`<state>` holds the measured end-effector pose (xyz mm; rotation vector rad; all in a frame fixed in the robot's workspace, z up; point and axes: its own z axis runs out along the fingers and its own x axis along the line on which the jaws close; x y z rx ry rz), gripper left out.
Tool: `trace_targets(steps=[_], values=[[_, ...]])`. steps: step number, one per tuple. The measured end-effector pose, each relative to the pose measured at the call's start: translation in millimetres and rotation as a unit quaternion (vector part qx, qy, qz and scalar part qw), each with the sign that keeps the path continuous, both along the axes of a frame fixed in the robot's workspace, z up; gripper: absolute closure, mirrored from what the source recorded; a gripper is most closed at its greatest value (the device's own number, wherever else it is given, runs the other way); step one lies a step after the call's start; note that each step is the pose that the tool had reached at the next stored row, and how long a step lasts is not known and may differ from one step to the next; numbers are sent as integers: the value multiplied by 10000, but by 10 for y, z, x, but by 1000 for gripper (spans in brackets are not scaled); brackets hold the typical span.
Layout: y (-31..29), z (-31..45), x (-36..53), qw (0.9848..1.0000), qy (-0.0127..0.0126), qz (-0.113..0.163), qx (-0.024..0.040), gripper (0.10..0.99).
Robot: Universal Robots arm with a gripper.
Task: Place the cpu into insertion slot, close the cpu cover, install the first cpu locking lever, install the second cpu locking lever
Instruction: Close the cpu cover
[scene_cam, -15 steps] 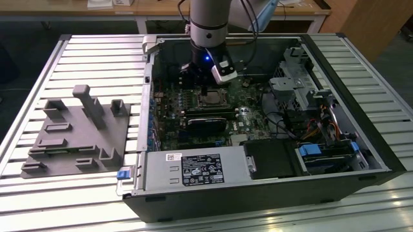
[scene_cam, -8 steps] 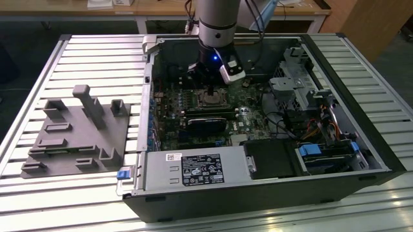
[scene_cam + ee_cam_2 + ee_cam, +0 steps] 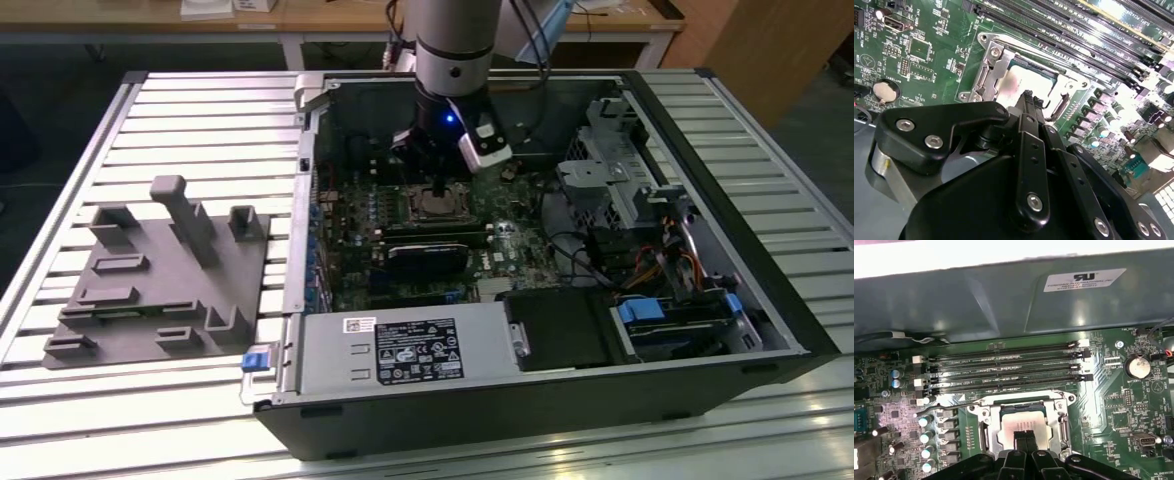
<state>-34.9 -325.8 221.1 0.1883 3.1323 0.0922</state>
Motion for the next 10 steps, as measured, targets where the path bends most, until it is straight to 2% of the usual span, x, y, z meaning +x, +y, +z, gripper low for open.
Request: trace_targets(steps=[10], values=[[0, 148, 0, 10000, -1, 0, 0, 980]])
